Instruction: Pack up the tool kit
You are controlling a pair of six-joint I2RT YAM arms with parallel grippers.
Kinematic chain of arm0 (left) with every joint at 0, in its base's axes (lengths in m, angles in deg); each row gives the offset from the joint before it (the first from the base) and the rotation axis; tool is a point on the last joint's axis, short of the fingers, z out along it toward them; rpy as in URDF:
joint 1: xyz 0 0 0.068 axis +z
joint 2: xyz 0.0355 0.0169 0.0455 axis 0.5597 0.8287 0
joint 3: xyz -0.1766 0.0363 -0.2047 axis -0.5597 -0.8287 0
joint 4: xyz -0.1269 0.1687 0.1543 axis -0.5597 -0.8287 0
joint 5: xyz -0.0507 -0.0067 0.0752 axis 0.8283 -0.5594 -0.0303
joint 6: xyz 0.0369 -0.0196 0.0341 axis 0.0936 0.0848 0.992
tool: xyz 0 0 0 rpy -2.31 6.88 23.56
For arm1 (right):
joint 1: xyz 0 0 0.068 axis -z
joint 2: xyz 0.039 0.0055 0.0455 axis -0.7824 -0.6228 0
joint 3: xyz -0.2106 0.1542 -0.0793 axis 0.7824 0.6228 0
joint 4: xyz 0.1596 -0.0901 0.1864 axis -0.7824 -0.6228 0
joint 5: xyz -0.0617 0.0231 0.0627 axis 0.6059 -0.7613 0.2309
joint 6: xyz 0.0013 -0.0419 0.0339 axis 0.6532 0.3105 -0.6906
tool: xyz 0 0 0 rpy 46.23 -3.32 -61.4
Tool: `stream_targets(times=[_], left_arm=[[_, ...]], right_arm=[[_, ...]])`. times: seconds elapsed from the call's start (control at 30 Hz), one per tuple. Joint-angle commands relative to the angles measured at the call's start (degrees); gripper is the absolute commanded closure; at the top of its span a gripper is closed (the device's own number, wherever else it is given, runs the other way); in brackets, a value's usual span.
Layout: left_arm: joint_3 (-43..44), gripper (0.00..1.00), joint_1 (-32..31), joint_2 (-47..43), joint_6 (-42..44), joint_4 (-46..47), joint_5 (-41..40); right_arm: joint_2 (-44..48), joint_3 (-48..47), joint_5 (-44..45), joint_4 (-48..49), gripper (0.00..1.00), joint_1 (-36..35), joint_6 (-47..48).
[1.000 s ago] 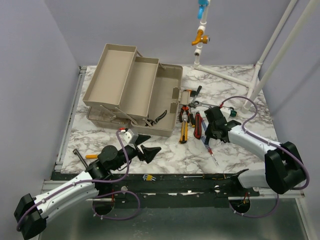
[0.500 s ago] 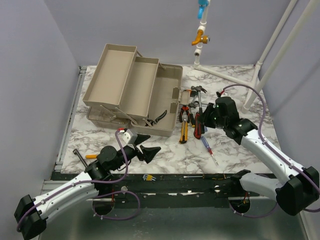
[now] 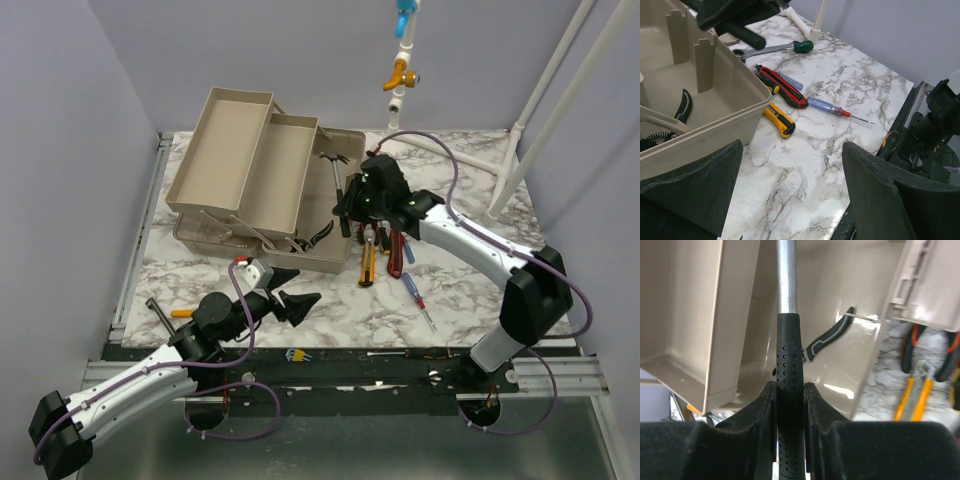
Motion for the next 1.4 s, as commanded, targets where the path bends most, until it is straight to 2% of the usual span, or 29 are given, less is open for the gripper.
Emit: stream_targets(times=[0.0,0.23,0.47,0.67,0.83,0.97,1.0,1.13,1.17,1.2,1.37], left_arm=[[-0.61,0.17,-0.35,-0.96,0.86,0.65,-1.13],[-0.65,0.17,-0.35,-1.9,0.86,0.14,-1.05],[-0.86,0.17,-0.36,-2.76,0.77,-0.23,-1.14],[-0.78,0.17,-0.35,-2.88,0.66,-0.32,-1.03],[-0.78,0.17,-0.35,-2.81,0.77,-0.45,-1.13],[-0.84,0.17,-0.35,-2.89,0.77,-0.5,-1.27],[-0.86,0.17,-0.35,-2.9,0.79,-0.5,-1.23],[-0.91,0.17,-0.35,-2.71,0.77,-0.45,-1.32],[-0.95,0.17,-0.35,-2.67,0.77,-0.36,-1.39],[-0.96,0.17,-0.4,-2.52,0.77,-0.32,-1.35],[-0.94,0.17,-0.39,-2.26,0.77,-0.19,-1.43]], right_arm=[[-5.81,-6.14,5.95,2.01,0.99,-2.55,-7.11],[-12.56,-8.33,7.79,6.71,0.99,-3.81,-13.67],[-17.29,-10.19,9.26,9.86,0.99,-4.01,-15.14],[-25.12,-18.25,9.78,8.14,0.99,-3.94,-13.49],[-32.03,-27.34,14.85,3.34,0.98,-4.03,-12.61],[-36.15,-32.52,17.1,0.78,0.86,-3.96,-11.53],[-36.98,-33.47,17.2,0.14,0.77,-3.99,-11.43],[-37.77,-35.34,17.2,-2.19,0.53,-3.94,-11.4],[-37.11,-34.98,17.16,-2.37,0.52,-3.98,-11.41],[-36.35,-34.24,17.3,-2.46,0.47,-3.98,-11.47],[-29.58,-28.61,16.5,-1.83,0.46,-3.92,-10.11]])
